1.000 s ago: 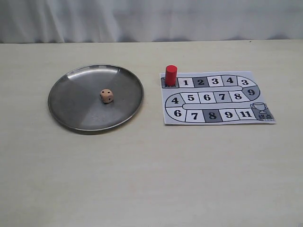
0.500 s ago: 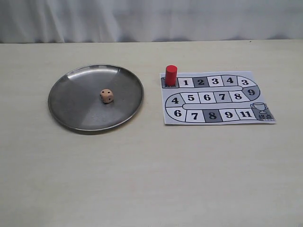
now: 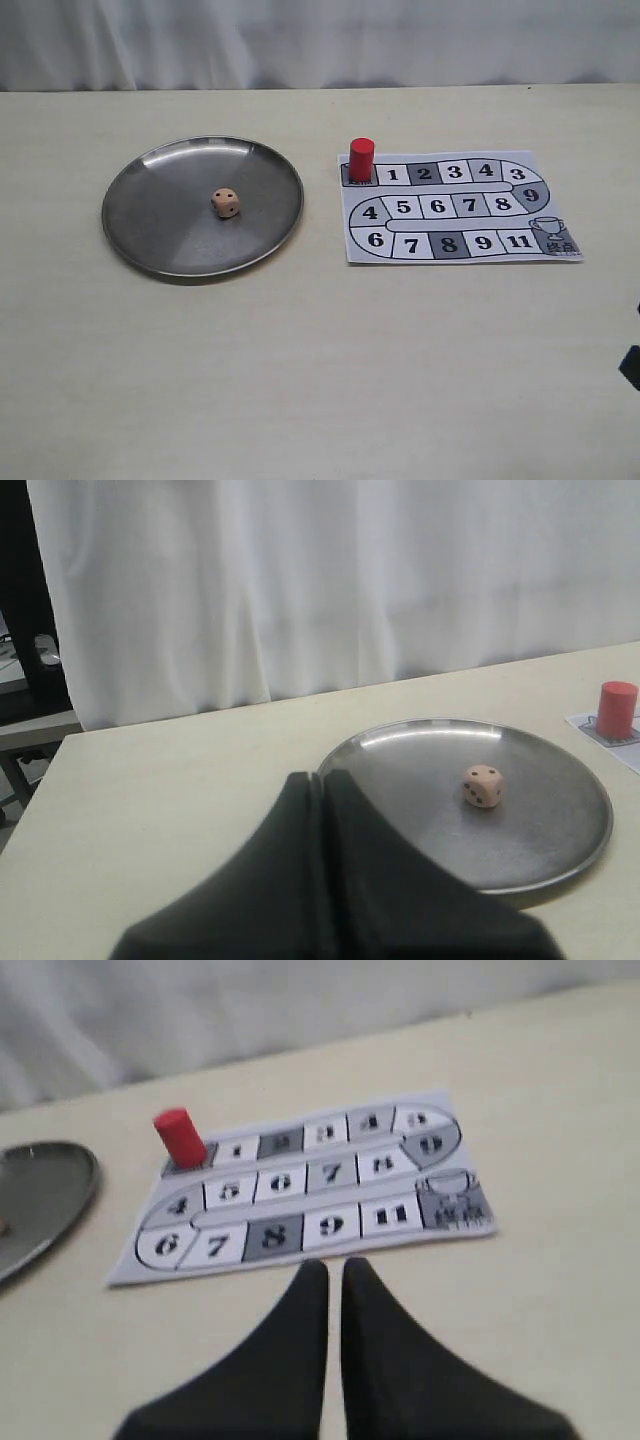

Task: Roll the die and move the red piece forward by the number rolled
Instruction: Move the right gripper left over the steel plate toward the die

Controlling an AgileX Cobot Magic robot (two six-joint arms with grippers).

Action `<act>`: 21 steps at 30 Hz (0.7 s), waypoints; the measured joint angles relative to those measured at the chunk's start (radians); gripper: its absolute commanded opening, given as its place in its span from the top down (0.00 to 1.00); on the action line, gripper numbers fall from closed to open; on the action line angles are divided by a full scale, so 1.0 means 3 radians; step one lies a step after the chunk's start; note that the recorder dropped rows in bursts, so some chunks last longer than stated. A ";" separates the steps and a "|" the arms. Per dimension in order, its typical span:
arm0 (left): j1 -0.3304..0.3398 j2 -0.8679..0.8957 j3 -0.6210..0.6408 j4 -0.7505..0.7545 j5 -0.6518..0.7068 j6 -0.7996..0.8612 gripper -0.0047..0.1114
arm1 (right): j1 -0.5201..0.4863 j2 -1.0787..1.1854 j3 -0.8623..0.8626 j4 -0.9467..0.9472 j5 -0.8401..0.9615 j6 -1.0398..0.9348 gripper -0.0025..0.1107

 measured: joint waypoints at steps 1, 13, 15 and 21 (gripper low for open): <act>0.0000 0.0000 0.0000 0.0000 0.0000 0.0000 0.96 | 0.0000 0.0190 -0.0033 0.0000 0.0000 0.0000 0.94; 0.0000 0.0000 0.0000 0.0000 0.0000 0.0000 0.96 | 0.0284 0.2274 -0.0626 0.0007 -0.0336 -0.0006 0.94; 0.0000 0.0000 0.0000 0.0000 0.0000 0.0000 0.96 | 0.0580 0.2559 -0.0801 0.0007 -0.0424 -0.0006 0.94; 0.0000 0.0000 0.0000 0.0000 0.0000 0.0000 0.96 | 0.1237 0.3299 -0.1595 -0.0008 -0.0478 -0.0034 0.87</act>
